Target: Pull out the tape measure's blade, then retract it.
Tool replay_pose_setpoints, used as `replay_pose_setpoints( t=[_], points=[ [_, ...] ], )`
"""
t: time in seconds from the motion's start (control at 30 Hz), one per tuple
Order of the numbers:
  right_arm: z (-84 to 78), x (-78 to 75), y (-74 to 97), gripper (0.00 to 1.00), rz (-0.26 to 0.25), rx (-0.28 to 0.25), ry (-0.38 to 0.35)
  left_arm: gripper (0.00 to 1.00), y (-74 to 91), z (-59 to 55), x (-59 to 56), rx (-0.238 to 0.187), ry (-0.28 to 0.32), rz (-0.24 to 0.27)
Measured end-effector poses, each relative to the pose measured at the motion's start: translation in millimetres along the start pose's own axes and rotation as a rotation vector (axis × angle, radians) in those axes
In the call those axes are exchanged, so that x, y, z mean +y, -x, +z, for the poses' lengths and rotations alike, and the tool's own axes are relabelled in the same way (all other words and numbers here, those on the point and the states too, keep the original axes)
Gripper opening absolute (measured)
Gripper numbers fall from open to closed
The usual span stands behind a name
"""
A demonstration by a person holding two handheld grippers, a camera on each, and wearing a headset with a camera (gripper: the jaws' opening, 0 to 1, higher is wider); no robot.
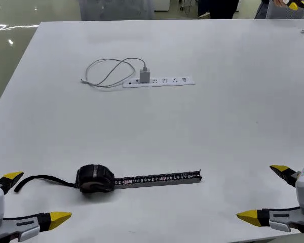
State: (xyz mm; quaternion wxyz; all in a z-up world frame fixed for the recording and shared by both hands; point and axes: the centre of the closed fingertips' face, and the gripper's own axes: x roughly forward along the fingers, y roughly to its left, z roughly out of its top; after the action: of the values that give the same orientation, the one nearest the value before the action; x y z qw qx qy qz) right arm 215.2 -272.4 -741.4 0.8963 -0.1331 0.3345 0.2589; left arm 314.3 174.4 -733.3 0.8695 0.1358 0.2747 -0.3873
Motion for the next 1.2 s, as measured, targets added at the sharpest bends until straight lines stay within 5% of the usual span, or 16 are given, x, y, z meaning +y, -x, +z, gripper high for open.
replay_pose_setpoints(
  t=[0.17, 0.23, 0.37, 0.73, 0.97, 1.2],
  points=[
    [-2.5, -3.2, -1.4, 0.99, 0.001, 0.006, 0.011, 0.99, -0.4, -1.4, -0.4, 0.010, 0.006, 0.001],
    [-3.2, -3.3, -2.9, 0.99, -0.001, 0.010, 0.001, 0.99, -0.9, 6.3, -3.1, -0.034, 0.031, -0.013],
    [-0.5, 0.0, -3.9, 0.99, 0.005, 0.009, 0.004, 0.99, 0.8, 13.7, -1.1, -0.056, 0.039, -0.004],
    [11.0, -1.8, -12.1, 0.99, 0.020, 0.014, 0.030, 0.99, -10.6, 10.5, -10.3, 0.013, 0.043, -0.013],
    [14.6, 1.7, -17.2, 0.99, 0.064, 0.041, 0.049, 0.99, -16.0, 23.5, -20.9, -0.005, 0.071, -0.017],
    [19.0, -1.9, -21.1, 0.99, 0.105, 0.089, 0.149, 0.99, -24.0, 31.3, -28.8, -0.002, 0.134, -0.034]
  ],
)
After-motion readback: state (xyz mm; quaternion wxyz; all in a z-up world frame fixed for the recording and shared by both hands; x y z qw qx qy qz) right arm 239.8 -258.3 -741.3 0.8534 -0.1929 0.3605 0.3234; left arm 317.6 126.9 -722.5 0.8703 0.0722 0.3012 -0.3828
